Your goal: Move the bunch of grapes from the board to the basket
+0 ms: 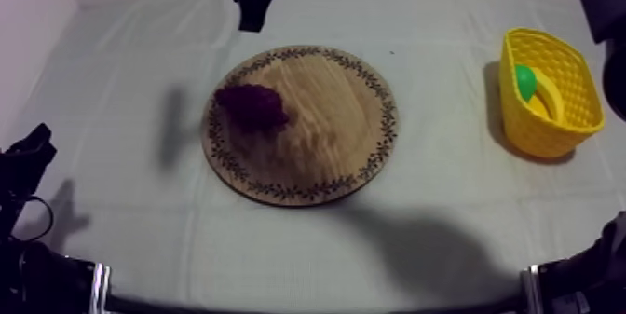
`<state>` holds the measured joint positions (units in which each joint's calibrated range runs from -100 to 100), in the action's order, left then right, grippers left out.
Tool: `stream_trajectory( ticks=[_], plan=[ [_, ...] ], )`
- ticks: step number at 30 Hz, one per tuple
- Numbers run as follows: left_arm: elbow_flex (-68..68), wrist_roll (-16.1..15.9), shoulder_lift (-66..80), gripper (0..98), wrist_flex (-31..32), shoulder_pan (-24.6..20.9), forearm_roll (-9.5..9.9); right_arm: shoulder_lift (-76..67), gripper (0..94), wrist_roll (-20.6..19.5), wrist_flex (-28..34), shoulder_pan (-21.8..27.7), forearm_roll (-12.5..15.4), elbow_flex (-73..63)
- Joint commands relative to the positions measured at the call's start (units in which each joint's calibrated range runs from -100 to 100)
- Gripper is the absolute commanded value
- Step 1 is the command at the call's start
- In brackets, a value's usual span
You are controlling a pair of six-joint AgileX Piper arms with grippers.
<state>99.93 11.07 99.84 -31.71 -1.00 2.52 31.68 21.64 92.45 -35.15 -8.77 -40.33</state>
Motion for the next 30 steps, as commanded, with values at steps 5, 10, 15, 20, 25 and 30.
stream_trajectory(
  ticks=[5,10,15,20,25,30],
  plan=[
    [-0.04,-0.01,-0.02,0.0,0.03,0.02,-0.01,0.61,14.9,-4.01,2.07,0.05,-0.38,-1.75],
    [-0.04,-0.01,-0.02,0.0,0.03,0.02,-0.01,0.66,36.7,-4.47,3.01,0.31,-0.77,-1.92],
    [-0.04,-0.01,-0.02,0.0,0.03,0.02,-0.01,0.53,52.6,-4.8,3.4,0.5,-0.95,-1.34],
    [-0.04,-0.01,-0.02,0.0,0.03,0.02,-0.01,0.52,61.9,-5.83,3.69,0.54,-0.65,-1.22],
    [-0.04,-0.01,-0.02,0.0,0.03,0.02,-0.01,1.76,66.1,-6.9,3.75,0.37,0.16,-0.91],
    [-0.04,-0.01,-0.02,0.0,0.03,0.02,-0.01,4.74,67.0,-7.24,3.44,0.2,1.18,0.43]
  ],
)
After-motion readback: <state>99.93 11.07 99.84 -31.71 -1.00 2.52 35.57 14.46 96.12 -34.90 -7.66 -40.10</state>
